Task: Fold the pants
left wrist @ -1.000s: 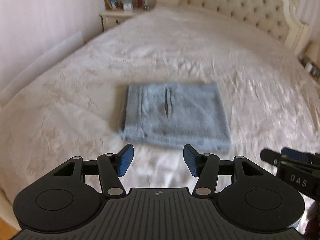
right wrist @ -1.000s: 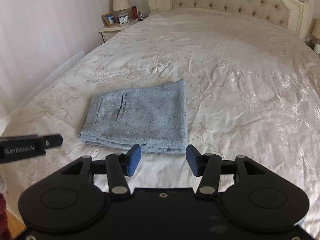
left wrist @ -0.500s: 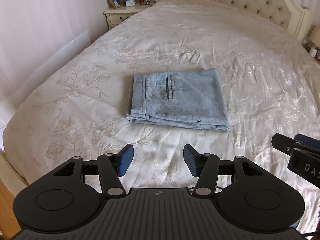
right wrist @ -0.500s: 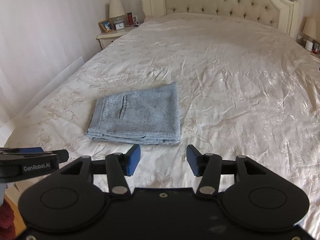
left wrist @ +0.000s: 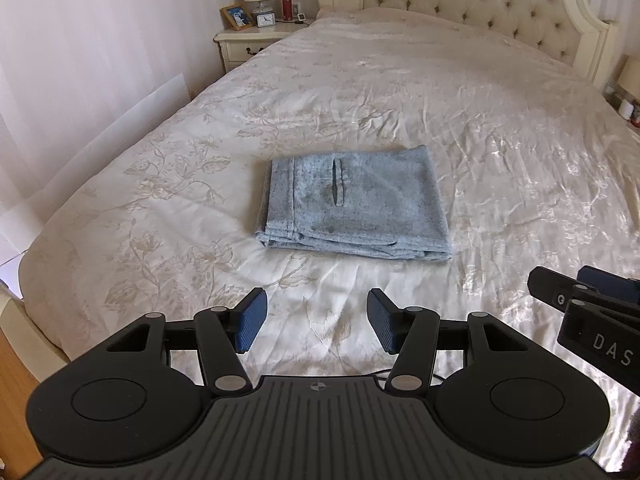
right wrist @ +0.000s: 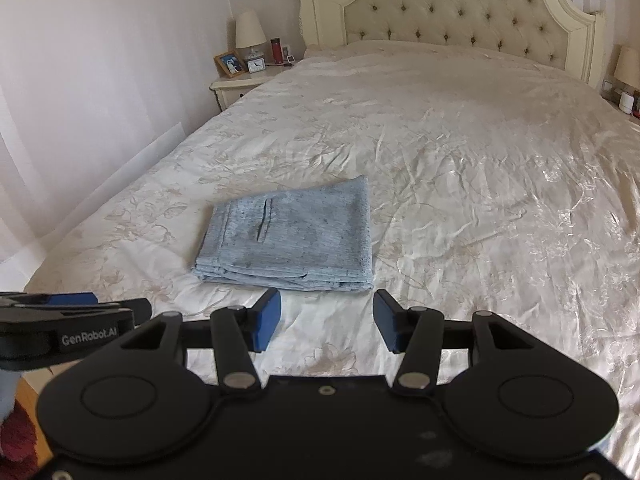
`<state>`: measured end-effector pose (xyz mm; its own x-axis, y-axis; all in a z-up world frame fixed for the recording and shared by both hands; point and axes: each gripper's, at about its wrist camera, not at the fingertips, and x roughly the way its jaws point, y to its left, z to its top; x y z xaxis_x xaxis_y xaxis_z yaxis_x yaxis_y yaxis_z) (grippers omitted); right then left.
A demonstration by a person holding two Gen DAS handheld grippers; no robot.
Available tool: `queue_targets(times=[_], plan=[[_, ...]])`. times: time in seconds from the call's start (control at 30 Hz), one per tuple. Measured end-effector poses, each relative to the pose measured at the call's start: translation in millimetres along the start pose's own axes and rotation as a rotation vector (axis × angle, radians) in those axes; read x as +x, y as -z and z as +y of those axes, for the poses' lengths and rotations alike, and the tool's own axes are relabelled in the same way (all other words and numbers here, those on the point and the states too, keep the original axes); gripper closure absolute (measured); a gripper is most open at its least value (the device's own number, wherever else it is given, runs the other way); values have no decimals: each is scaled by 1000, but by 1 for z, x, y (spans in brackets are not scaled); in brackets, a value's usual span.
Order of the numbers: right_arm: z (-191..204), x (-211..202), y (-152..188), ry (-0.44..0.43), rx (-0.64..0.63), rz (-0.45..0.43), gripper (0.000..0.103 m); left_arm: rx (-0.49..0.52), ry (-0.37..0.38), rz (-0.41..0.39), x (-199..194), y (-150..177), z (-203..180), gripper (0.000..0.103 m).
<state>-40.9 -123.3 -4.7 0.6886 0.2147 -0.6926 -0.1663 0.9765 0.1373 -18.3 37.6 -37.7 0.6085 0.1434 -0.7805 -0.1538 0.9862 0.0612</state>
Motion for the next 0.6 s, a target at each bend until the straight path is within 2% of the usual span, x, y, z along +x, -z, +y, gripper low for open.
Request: queue_targets(times=[0.6], plan=[[-16,-15,4,-3,14,-16,49,6,-12,-15,-11,7,-21,49]])
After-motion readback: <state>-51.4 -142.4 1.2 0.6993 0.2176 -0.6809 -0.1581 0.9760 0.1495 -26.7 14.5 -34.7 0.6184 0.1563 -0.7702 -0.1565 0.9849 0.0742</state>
